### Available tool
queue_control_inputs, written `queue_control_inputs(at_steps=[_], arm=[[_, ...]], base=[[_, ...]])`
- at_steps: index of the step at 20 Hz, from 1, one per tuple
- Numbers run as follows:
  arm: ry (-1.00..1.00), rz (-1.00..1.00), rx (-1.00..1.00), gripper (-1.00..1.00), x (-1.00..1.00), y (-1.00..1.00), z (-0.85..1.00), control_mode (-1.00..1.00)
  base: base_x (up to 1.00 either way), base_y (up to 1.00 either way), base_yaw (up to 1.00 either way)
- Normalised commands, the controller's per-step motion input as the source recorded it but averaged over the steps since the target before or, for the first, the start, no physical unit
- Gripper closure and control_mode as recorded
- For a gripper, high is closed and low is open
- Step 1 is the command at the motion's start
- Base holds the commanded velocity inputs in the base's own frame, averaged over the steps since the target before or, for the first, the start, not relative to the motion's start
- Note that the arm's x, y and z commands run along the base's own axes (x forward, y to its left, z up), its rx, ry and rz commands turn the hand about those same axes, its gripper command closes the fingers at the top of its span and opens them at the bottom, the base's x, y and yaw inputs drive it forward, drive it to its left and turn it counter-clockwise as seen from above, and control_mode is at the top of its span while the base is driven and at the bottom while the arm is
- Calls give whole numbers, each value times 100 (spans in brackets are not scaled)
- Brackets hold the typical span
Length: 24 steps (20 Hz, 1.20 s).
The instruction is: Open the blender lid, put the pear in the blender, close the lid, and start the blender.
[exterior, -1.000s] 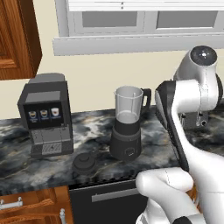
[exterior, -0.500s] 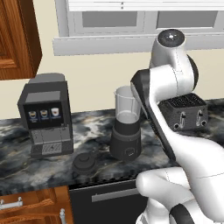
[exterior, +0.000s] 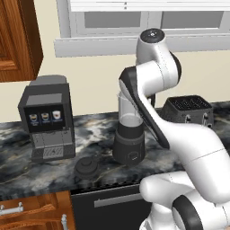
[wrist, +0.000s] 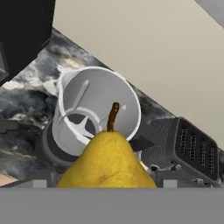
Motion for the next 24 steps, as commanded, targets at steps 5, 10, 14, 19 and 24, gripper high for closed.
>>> queue_control_inputs(at_steps=[5,10,14,19,24], arm=[[4,9,0,100,32,4,-36,-100],[4,10,0,100,26,0,-30,-100],[3,11,0,100,18,0,-27,-100],[2,11,1,100,19,0,-15,-100],[0,4,0,100,39,1,7,-100]], base=[[0,0,0],[0,0,0],[0,0,0],[0,0,0],[0,0,0]])
